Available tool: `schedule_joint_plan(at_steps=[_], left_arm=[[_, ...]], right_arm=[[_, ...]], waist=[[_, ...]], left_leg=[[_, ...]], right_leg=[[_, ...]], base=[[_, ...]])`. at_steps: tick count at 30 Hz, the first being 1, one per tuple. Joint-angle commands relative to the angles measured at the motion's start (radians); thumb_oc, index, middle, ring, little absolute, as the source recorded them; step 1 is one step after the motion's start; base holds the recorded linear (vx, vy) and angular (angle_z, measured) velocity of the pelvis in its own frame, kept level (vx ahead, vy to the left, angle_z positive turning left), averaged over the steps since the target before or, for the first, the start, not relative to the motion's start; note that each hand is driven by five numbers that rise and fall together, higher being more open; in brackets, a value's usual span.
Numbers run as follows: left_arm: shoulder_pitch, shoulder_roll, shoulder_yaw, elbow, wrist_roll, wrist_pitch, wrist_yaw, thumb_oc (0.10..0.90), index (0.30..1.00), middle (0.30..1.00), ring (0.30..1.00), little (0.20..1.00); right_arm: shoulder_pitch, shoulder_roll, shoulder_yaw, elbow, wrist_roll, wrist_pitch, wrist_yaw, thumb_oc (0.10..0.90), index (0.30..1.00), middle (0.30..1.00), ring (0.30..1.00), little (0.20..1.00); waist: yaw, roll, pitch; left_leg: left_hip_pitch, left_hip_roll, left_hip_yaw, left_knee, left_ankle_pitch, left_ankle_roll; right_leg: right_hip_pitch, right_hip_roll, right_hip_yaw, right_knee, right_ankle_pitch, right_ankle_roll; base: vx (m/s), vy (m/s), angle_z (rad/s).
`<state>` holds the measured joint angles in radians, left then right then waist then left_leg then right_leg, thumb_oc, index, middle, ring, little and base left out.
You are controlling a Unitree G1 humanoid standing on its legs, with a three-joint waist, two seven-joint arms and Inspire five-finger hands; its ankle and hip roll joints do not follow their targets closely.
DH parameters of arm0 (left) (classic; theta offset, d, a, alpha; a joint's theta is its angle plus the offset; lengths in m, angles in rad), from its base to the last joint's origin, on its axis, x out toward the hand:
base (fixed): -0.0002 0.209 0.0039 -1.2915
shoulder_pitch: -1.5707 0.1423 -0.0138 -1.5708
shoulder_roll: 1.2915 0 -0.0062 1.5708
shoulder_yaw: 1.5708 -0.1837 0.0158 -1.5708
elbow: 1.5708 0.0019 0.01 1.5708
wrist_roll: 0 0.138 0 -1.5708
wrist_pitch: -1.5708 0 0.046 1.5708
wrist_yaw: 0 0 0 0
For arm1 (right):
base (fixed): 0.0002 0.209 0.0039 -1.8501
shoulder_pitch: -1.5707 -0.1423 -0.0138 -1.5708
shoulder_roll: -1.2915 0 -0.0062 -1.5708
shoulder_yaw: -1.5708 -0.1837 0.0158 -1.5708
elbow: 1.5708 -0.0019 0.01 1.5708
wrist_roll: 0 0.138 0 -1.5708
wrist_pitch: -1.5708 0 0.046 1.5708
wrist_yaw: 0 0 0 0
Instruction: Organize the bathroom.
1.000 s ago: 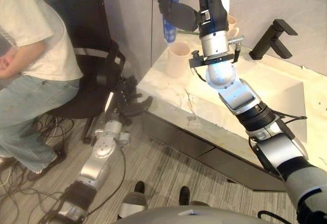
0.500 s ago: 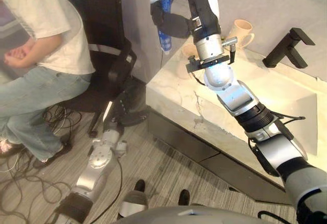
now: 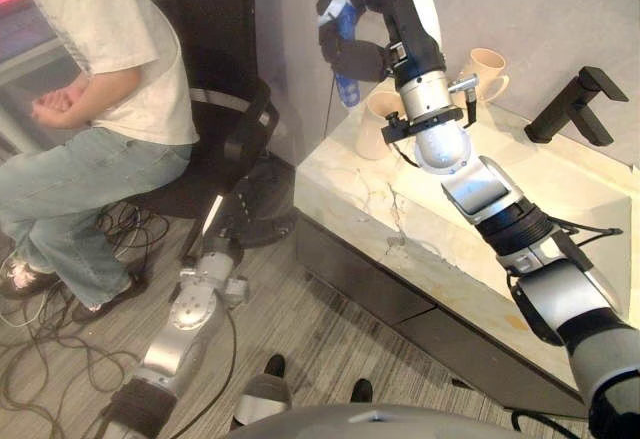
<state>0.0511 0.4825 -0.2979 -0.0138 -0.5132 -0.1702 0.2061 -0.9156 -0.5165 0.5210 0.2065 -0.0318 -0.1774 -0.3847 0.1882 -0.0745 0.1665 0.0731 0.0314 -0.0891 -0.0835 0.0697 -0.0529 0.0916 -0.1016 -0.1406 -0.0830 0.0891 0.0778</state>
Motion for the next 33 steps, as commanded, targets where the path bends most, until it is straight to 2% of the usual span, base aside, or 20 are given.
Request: schedule_joint_plan(at_steps=[1,7,14,28,29,30,31,33], left_arm=[[-0.018,0.024,-0.002,-0.084,-0.016,-0.081,-0.027,0.8,0.9,0.9,0.9,0.9],[-0.037,0.02,-0.019,-0.083,-0.02,-0.067,-0.018,0.8,0.9,0.9,0.9,0.9],[-0.044,0.019,-0.025,-0.078,-0.016,-0.054,-0.02,0.8,0.9,0.9,0.9,0.9],[-0.029,0.023,-0.011,-0.089,-0.015,-0.048,-0.031,0.8,0.9,0.9,0.9,0.9],[-0.029,0.021,-0.011,-0.09,-0.013,-0.046,-0.032,0.8,0.9,0.9,0.9,0.9],[-0.028,0.02,-0.01,-0.093,-0.012,-0.044,-0.031,0.8,0.9,0.9,0.9,0.9],[-0.029,0.018,-0.011,-0.092,-0.01,-0.046,-0.029,0.8,0.9,0.9,0.9,0.9],[-0.03,0.016,-0.009,-0.092,-0.008,-0.045,-0.026,0.8,0.9,0.9,0.9,0.9]], right_arm=[[-0.136,-0.048,-0.075,0.015,-0.008,-0.096,-0.106,0.4,0.3,0.3,0.3,0.3],[-0.15,-0.069,-0.093,0.1,0.007,-0.093,-0.141,0.4,0.3,0.3,0.3,0.3],[-0.145,-0.067,-0.095,0.216,0.046,-0.12,-0.158,0.4,0.3,0.3,0.3,0.3],[-0.075,-0.042,-0.109,0.27,0.064,-0.14,-0.152,0.4,0.3,0.3,0.3,0.3],[-0.061,-0.035,-0.107,0.27,0.067,-0.136,-0.148,0.59,0.585,0.585,0.585,0.585],[-0.058,-0.033,-0.106,0.267,0.07,-0.131,-0.145,0.59,0.585,0.585,0.585,0.585],[-0.049,-0.029,-0.106,0.262,0.074,-0.12,-0.14,0.8,0.9,0.9,0.9,0.9],[-0.039,-0.025,-0.107,0.258,0.074,-0.109,-0.135,0.8,0.9,0.9,0.9,0.9]], waist=[[-0.002,-0.004,-0.145],[-0.001,-0.003,-0.151],[0.006,0.002,-0.148],[0.013,0.015,-0.134],[0.01,0.018,-0.131],[0.009,0.019,-0.131],[0.006,0.02,-0.13],[0.003,0.021,-0.131]], left_leg=[[-0.02,0.025,-0.005,-0.004,-0.006,0.0],[-0.009,0.026,-0.005,-0.004,-0.009,0.0],[-0.005,0.027,-0.013,-0.004,-0.006,0.0],[-0.012,0.024,-0.023,-0.004,0.0,0.001],[-0.011,0.023,-0.024,-0.004,0.0,0.002],[-0.01,0.023,-0.024,-0.004,0.0,0.002],[-0.009,0.023,-0.023,-0.004,-0.001,0.003],[-0.007,0.023,-0.021,-0.004,-0.003,0.003]], right_leg=[[0.041,0.008,-0.007,-0.004,-0.039,-0.022],[0.054,0.01,-0.009,-0.004,-0.043,-0.027],[0.063,0.011,-0.016,-0.004,-0.046,-0.032],[0.067,0.006,-0.031,-0.004,-0.047,-0.035],[0.066,0.006,-0.03,-0.004,-0.046,-0.035],[0.067,0.005,-0.03,-0.004,-0.046,-0.035],[0.068,0.005,-0.028,-0.004,-0.046,-0.036],[0.068,0.005,-0.025,-0.004,-0.047,-0.036]], base=[[0.06,0.003,-0.01],[0.04,-0.004,-0.01],[0.01,-0.004,0.02],[0.0,-0.006,0.03],[0.0,0.0,0.0],[0.0,0.0,0.0],[0.0,0.0,0.0],[0.0,0.0,0.0]])
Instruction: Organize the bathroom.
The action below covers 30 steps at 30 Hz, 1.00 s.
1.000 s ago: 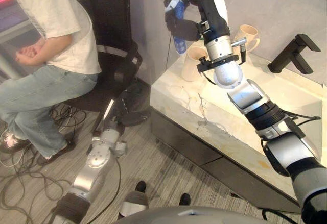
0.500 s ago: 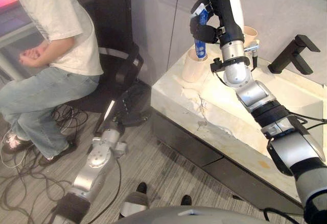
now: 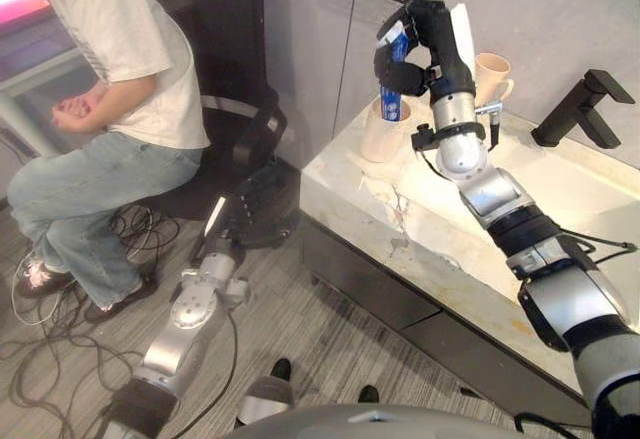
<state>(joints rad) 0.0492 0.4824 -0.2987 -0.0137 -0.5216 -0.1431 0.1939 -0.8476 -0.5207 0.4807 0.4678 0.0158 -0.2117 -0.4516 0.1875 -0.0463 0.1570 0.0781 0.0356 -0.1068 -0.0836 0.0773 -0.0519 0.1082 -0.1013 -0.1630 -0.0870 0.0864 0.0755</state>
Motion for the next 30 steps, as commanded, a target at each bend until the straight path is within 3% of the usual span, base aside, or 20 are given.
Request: schedule_joint_plan(at_steps=[1,11,18,24,30], left_arm=[[-0.03,0.016,-0.006,-0.093,-0.002,-0.07,-0.012,0.8,0.9,0.9,0.9,0.9],[-0.034,0.012,-0.017,-0.092,0.007,-0.07,0.001,0.8,0.9,0.9,0.9,0.9],[-0.041,0.006,-0.023,-0.083,0.012,-0.079,0.015,0.8,0.9,0.9,0.9,0.9],[-0.049,-0.01,-0.029,-0.071,0.025,-0.088,0.04,0.8,0.9,0.9,0.9,0.9],[-0.071,-0.025,-0.031,-0.056,0.04,-0.087,0.076,0.8,0.9,0.9,0.9,0.9]], right_arm=[[-0.101,-0.018,-0.066,-0.002,0.017,-0.061,-0.069,0.8,0.9,0.9,0.9,0.9],[-0.092,-0.023,-0.067,0.024,0.032,-0.024,-0.063,0.8,0.9,0.9,0.9,0.9],[-0.067,-0.017,-0.073,-0.004,0.056,0.038,-0.049,0.8,0.9,0.9,0.9,0.9],[-0.021,0.017,-0.107,-0.026,0.236,0.11,-0.061,0.8,0.9,0.9,0.9,0.9],[0.038,0.088,-0.139,-0.086,0.27,0.157,-0.054,0.8,0.9,0.9,0.9,0.9]], waist=[[0.002,-0.007,-0.122],[-0.008,-0.012,-0.122],[-0.03,-0.013,-0.121],[-0.053,-0.013,-0.12],[-0.076,-0.014,-0.109]], left_leg=[[-0.012,0.018,-0.003,-0.004,-0.012,0.003],[-0.006,0.015,0.008,-0.004,-0.018,0.009],[0.001,0.011,0.025,-0.004,-0.028,0.018],[0.01,0.01,0.049,-0.004,-0.039,0.025],[0.007,0.004,0.07,-0.004,-0.039,0.037]], right_leg=[[0.051,0.004,-0.001,0.0,-0.044,-0.033],[0.048,0.0,0.009,0.0,-0.038,-0.029],[0.041,-0.005,0.029,0.0,-0.029,-0.023],[0.032,-0.011,0.048,0.0,-0.019,-0.018],[0.012,-0.019,0.068,0.0,0.004,-0.012]], base=[[0.0,0.035,-0.01],[-0.01,0.015,0.0],[-0.05,0.04,-0.04],[-0.05,0.058,-0.14],[-0.09,0.069,-0.17]])
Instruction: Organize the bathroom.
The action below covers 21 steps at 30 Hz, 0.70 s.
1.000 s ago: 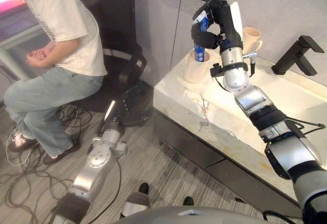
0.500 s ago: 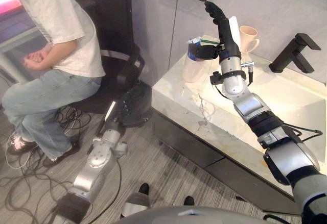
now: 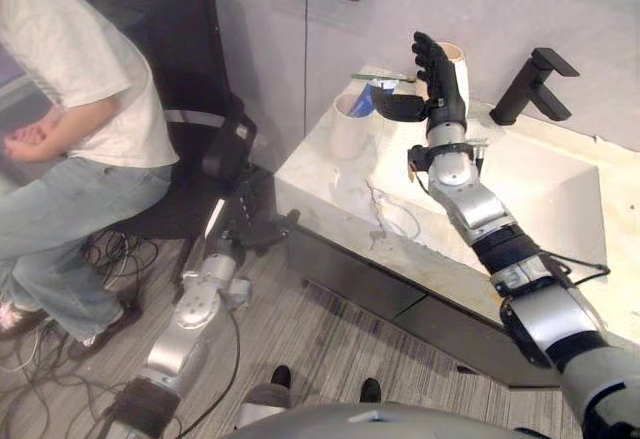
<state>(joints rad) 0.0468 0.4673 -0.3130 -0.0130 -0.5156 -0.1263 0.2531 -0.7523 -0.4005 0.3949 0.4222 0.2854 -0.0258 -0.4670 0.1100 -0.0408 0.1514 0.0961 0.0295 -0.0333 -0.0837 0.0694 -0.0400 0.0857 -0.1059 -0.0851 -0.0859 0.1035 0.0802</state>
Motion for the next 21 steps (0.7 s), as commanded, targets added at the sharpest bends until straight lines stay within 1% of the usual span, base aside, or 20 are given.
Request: schedule_joint_plan(at_steps=[1,7,11,12,13,16,17,18,19,21], left_arm=[[-0.073,-0.013,-0.017,-0.053,0.042,-0.106,0.025,0.8,0.9,0.9,0.9,0.9],[-0.08,-0.027,-0.016,-0.052,0.059,-0.106,0.045,0.8,0.9,0.9,0.9,0.9],[-0.082,-0.03,-0.013,-0.056,0.065,-0.103,0.053,0.8,0.9,0.9,0.9,0.9],[-0.083,-0.031,-0.014,-0.055,0.063,-0.103,0.054,0.8,0.9,0.9,0.9,0.9],[-0.087,-0.032,-0.016,-0.054,0.065,-0.103,0.055,0.8,0.9,0.9,0.9,0.9],[-0.088,-0.034,-0.02,-0.053,0.07,-0.105,0.057,0.8,0.9,0.9,0.9,0.9],[-0.088,-0.035,-0.019,-0.054,0.071,-0.106,0.057,0.8,0.9,0.9,0.9,0.9],[-0.087,-0.034,-0.021,-0.054,0.071,-0.106,0.061,0.8,0.9,0.9,0.9,0.9],[-0.088,-0.035,-0.02,-0.055,0.071,-0.106,0.063,0.8,0.9,0.9,0.9,0.9],[-0.093,-0.038,-0.022,-0.048,0.074,-0.111,0.068,0.8,0.9,0.9,0.9,0.9]], right_arm=[[-0.05,-0.017,-0.052,-0.067,0.001,-0.007,-0.036,0.8,0.9,0.9,0.9,0.9],[-0.021,0.023,-0.043,-0.123,-0.001,0.019,-0.045,0.8,0.9,0.9,0.9,0.9],[-0.011,0.026,-0.05,-0.139,0.0,0.035,-0.044,0.8,0.9,0.9,0.9,0.9],[-0.01,0.027,-0.052,-0.138,-0.004,0.038,-0.044,0.8,0.9,0.9,0.9,0.9],[-0.013,0.024,-0.052,-0.138,-0.001,0.042,-0.047,0.8,0.9,0.9,0.9,0.9],[-0.023,0.025,-0.053,-0.142,0.003,0.045,-0.036,0.8,0.9,0.9,0.9,0.9],[-0.026,0.025,-0.053,-0.147,0.004,0.047,-0.033,0.8,0.9,0.9,0.9,0.9],[-0.029,0.025,-0.052,-0.163,0.007,0.048,-0.024,0.8,0.9,0.9,0.9,0.9],[-0.031,0.025,-0.052,-0.174,0.008,0.051,-0.02,0.8,0.9,0.9,0.9,0.9],[-0.04,0.026,-0.049,-0.207,0.013,0.047,-0.022,0.8,0.9,0.9,0.9,0.9]], waist=[[-0.004,-0.021,-0.102],[-0.017,-0.025,-0.098],[-0.022,-0.029,-0.099],[-0.023,-0.029,-0.099],[-0.023,-0.031,-0.098],[-0.023,-0.033,-0.096],[-0.023,-0.034,-0.096],[-0.024,-0.034,-0.097],[-0.025,-0.035,-0.096],[-0.028,-0.037,-0.096]], left_leg=[[-0.012,0.009,0.003,-0.004,-0.033,0.027],[-0.014,0.003,0.023,-0.004,-0.038,0.034],[-0.015,0.0,0.031,-0.004,-0.041,0.037],[-0.01,0.0,0.031,-0.004,-0.05,0.038],[-0.016,-0.003,0.033,-0.004,-0.043,0.04],[-0.009,-0.005,0.036,-0.004,-0.055,0.043],[-0.015,-0.006,0.038,-0.004,-0.046,0.043],[-0.01,-0.005,0.04,-0.004,-0.056,0.044],[-0.014,-0.006,0.041,-0.004,-0.047,0.045],[-0.009,-0.007,0.044,-0.004,-0.056,0.045]], right_leg=[[0.029,-0.016,-0.005,-0.001,-0.01,-0.014],[0.017,-0.022,0.009,-0.001,0.0,-0.008],[0.012,-0.025,0.012,-0.001,0.003,-0.003],[0.016,-0.025,0.011,-0.001,-0.004,-0.001],[0.009,-0.028,0.012,-0.001,0.006,-0.001],[0.013,-0.03,0.013,-0.001,0.0,0.003],[0.007,-0.031,0.015,-0.001,0.009,0.002],[0.01,-0.031,0.016,-0.001,0.002,0.004],[0.005,-0.031,0.018,-0.001,0.01,0.003],[0.009,-0.031,0.021,-0.001,0.004,0.005]], base=[[-0.08,0.054,-0.11],[-0.06,0.05,-0.1],[-0.05,0.04,-0.05],[-0.06,0.045,-0.05],[-0.02,0.037,-0.06],[-0.05,0.038,-0.07],[-0.04,0.05,-0.05],[-0.06,0.036,-0.03],[0.01,0.03,-0.02],[-0.04,0.042,-0.03]])
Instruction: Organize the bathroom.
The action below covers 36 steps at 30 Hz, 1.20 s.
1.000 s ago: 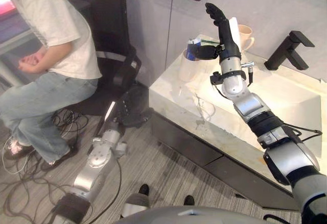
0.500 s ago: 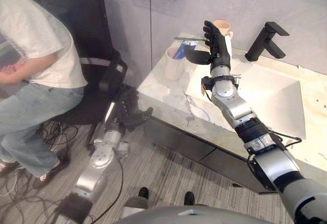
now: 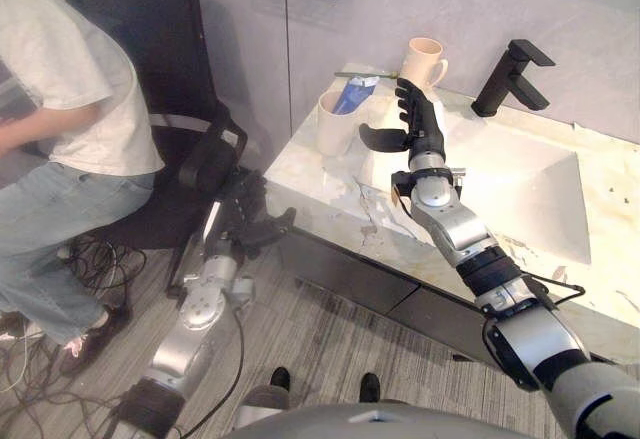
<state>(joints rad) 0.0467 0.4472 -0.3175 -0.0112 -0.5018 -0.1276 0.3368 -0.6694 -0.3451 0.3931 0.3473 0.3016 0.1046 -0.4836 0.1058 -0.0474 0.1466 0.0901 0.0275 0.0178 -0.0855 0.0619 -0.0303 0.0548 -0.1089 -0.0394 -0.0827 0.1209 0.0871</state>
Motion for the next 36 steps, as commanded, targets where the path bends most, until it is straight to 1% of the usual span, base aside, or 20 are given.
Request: schedule_joint_plan(at_steps=[1,3,4,8,12,14,17,21,22,24,25,26,28,29,30,31,33,34,35,36], left_arm=[[-0.095,-0.019,-0.017,-0.047,0.062,-0.11,-0.014,0.8,0.9,0.9,0.9,0.9],[-0.098,-0.022,-0.015,-0.044,0.067,-0.112,-0.009,0.8,0.9,0.9,0.9,0.9],[-0.099,-0.025,-0.014,-0.043,0.075,-0.112,-0.003,0.8,0.9,0.9,0.9,0.9],[-0.095,-0.037,-0.01,-0.019,0.082,-0.115,0.022,0.8,0.9,0.9,0.9,0.9],[-0.085,-0.043,0.002,0.015,0.102,-0.103,0.046,0.8,0.9,0.9,0.9,0.9],[-0.067,-0.046,0.017,0.056,0.115,-0.087,0.059,0.8,0.9,0.9,0.9,0.9],[-0.058,-0.053,0.031,0.091,0.131,-0.088,0.07,0.8,0.9,0.9,0.9,0.9],[-0.04,-0.064,0.061,0.169,0.156,-0.113,0.096,0.8,0.9,0.9,0.9,0.9],[-0.038,-0.061,0.074,0.206,0.219,-0.124,0.126,0.8,0.9,0.9,0.9,0.9],[-0.035,-0.054,0.076,0.242,0.257,-0.15,0.177,0.8,0.9,0.9,0.9,0.9],[-0.035,-0.047,0.082,0.271,0.276,-0.164,0.194,0.8,0.9,0.9,0.9,0.9],[-0.036,-0.046,0.083,0.277,0.277,-0.167,0.193,0.8,0.9,0.9,0.9,0.9],[-0.034,-0.049,0.095,0.343,0.235,-0.185,0.169,0.8,0.9,0.9,0.9,0.9],[-0.03,-0.051,0.104,0.377,0.236,-0.209,0.16,0.8,0.9,0.9,0.9,0.9],[-0.03,-0.051,0.104,0.377,0.236,-0.209,0.16,0.8,0.9,0.9,0.9,0.9],[-0.024,-0.04,0.113,0.418,0.266,-0.239,0.139,0.8,0.9,0.9,0.9,0.9],[-0.019,-0.028,0.127,0.474,0.272,-0.272,0.128,0.8,0.9,0.9,0.9,0.9],[-0.021,-0.022,0.131,0.51,0.296,-0.286,0.13,0.8,0.9,0.9,0.9,0.9],[-0.023,-0.014,0.132,0.533,0.31,-0.289,0.145,0.8,0.9,0.9,0.9,0.9],[-0.027,-0.008,0.145,0.582,0.297,-0.276,0.143,0.8,0.9,0.9,0.9,0.9]], right_arm=[[-0.126,-0.03,-0.049,-0.15,-0.002,-0.078,-0.01,0.8,0.9,0.9,0.9,0.9],[-0.123,-0.037,-0.061,-0.2,0.004,-0.065,-0.015,0.8,0.9,0.9,0.9,0.9],[-0.119,-0.043,-0.072,-0.234,-0.027,-0.06,-0.024,0.8,0.9,0.9,0.9,0.9],[-0.094,-0.068,-0.101,-0.289,-0.062,-0.063,-0.05,0.8,0.9,0.9,0.9,0.9],[-0.055,-0.099,-0.145,-0.321,-0.06,-0.058,-0.044,0.8,0.9,0.9,0.9,0.9],[-0.011,-0.125,-0.179,-0.332,-0.059,-0.062,-0.031,0.8,0.9,0.9,0.9,0.9],[0.018,-0.145,-0.2,-0.339,-0.048,-0.076,-0.02,0.8,0.9,0.9,0.9,0.9],[0.092,-0.19,-0.275,-0.357,-0.08,-0.147,-0.043,0.8,0.9,0.9,0.9,0.9],[0.127,-0.217,-0.32,-0.367,-0.131,-0.179,-0.056,0.8,0.9,0.9,0.9,0.9],[0.165,-0.265,-0.368,-0.372,-0.145,-0.215,-0.094,0.8,0.9,0.9,0.9,0.9],[0.2,-0.294,-0.412,-0.368,-0.155,-0.239,-0.115,0.8,0.9,0.9,0.9,0.9],[0.207,-0.3,-0.422,-0.367,-0.163,-0.245,-0.12,0.8,0.9,0.9,0.9,0.9],[0.264,-0.357,-0.501,-0.349,-0.172,-0.289,-0.166,0.8,0.9,0.9,0.9,0.9],[0.287,-0.384,-0.54,-0.335,-0.147,-0.309,-0.172,0.8,0.9,0.9,0.9,0.9],[0.287,-0.384,-0.541,-0.335,-0.147,-0.309,-0.172,0.8,0.9,0.9,0.9,0.9],[0.319,-0.419,-0.601,-0.306,-0.113,-0.352,-0.198,0.8,0.9,0.9,0.9,0.9],[0.408,-0.446,-0.707,-0.288,-0.055,-0.432,-0.204,0.8,0.9,0.9,0.9,0.9],[0.451,-0.449,-0.751,-0.281,-0.017,-0.463,-0.215,0.8,0.9,0.9,0.9,0.9],[0.473,-0.452,-0.778,-0.267,0.007,-0.476,-0.231,0.8,0.9,0.9,0.9,0.9],[0.531,-0.459,-0.835,-0.225,0.023,-0.513,-0.28,0.8,0.9,0.9,0.9,0.9]], waist=[[-0.026,-0.032,-0.091],[-0.034,-0.035,-0.094],[-0.04,-0.037,-0.096],[-0.057,-0.039,-0.1],[-0.074,-0.04,-0.104],[-0.089,-0.039,-0.106],[-0.1,-0.037,-0.106],[-0.124,-0.034,-0.111],[-0.14,-0.034,-0.113],[-0.154,-0.034,-0.114],[-0.163,-0.035,-0.115],[-0.164,-0.036,-0.116],[-0.179,-0.041,-0.112],[-0.187,-0.043,-0.111],[-0.186,-0.043,-0.112],[-0.204,-0.047,-0.104],[-0.227,-0.05,-0.094],[-0.235,-0.05,-0.093],[-0.24,-0.048,-0.091],[-0.244,-0.042,-0.09]], left_leg=[[-0.007,-0.005,-0.006,-0.002,-0.041,0.036],[-0.006,-0.005,-0.001,-0.002,-0.043,0.037],[-0.006,-0.006,0.003,-0.002,-0.045,0.039],[-0.002,-0.008,0.012,-0.002,-0.052,0.042],[0.003,-0.009,0.025,-0.002,-0.06,0.045],[0.006,-0.01,0.036,-0.002,-0.064,0.047],[0.007,-0.009,0.047,-0.002,-0.066,0.048],[0.0,-0.011,0.059,-0.002,-0.066,0.05],[-0.003,-0.013,0.062,-0.002,-0.066,0.05],[-0.008,-0.017,0.059,-0.002,-0.065,0.051],[-0.012,-0.02,0.056,-0.002,-0.065,0.051],[-0.013,-0.02,0.056,-0.002,-0.065,0.051],[-0.025,-0.019,0.057,-0.002,-0.058,0.046],[-0.03,-0.017,0.058,-0.002,-0.055,0.042],[-0.03,-0.017,0.058,-0.002,-0.055,0.042],[-0.037,-0.012,0.061,-0.002,-0.051,0.039],[-0.053,-0.005,0.065,-0.002,-0.044,0.042],[-0.056,0.001,0.066,-0.002,-0.049,0.045],[-0.061,0.008,0.069,-0.002,-0.046,0.046],[-0.07,0.022,0.072,-0.002,-0.039,0.05]], right_leg=[[0.034,-0.027,-0.021,-0.005,-0.005,-0.003],[0.032,-0.026,-0.012,-0.005,-0.005,-0.001],[0.031,-0.025,-0.006,-0.005,-0.005,-0.002],[0.029,-0.024,0.008,-0.005,-0.004,0.0],[0.025,-0.024,0.021,-0.005,-0.003,0.003],[0.02,-0.024,0.031,-0.005,0.0,0.006],[0.015,-0.023,0.039,-0.005,0.003,0.008],[0.002,-0.019,0.056,-0.005,0.007,0.01],[-0.005,-0.015,0.069,-0.005,0.009,0.011],[-0.011,-0.012,0.078,-0.005,0.014,0.012],[-0.016,-0.01,0.082,-0.005,0.017,0.014],[-0.017,-0.01,0.082,-0.005,0.018,0.015],[-0.032,-0.007,0.084,-0.005,0.03,0.022],[-0.042,-0.002,0.089,-0.005,0.036,0.026],[-0.043,-0.002,0.09,-0.005,0.036,0.026],[-0.056,0.004,0.102,-0.005,0.046,0.032],[-0.078,0.01,0.136,0.0,0.07,0.041],[-0.08,0.01,0.144,0.018,0.066,0.045],[-0.086,0.005,0.144,0.045,0.063,0.047],[-0.101,-0.01,0.14,0.12,0.06,0.047]], base=[[-0.08,0.051,-0.03],[-0.05,0.035,-0.02],[-0.05,0.046,-0.03],[-0.05,0.04,-0.03],[-0.05,0.037,-0.06],[-0.09,0.045,-0.16],[-0.07,0.033,-0.19],[-0.09,0.055,-0.17],[-0.1,0.089,-0.04],[-0.08,0.081,-0.12],[-0.05,0.049,-0.15],[-0.05,0.04,-0.11],[-0.09,0.021,-0.05],[-0.08,0.005,-0.06],[-0.12,-0.006,-0.12],[-0.14,-0.038,-0.15],[-0.21,-0.111,-0.1],[-0.21,-0.142,-0.04],[-0.27,-0.203,-0.09],[-0.3,-0.219,-0.18]])
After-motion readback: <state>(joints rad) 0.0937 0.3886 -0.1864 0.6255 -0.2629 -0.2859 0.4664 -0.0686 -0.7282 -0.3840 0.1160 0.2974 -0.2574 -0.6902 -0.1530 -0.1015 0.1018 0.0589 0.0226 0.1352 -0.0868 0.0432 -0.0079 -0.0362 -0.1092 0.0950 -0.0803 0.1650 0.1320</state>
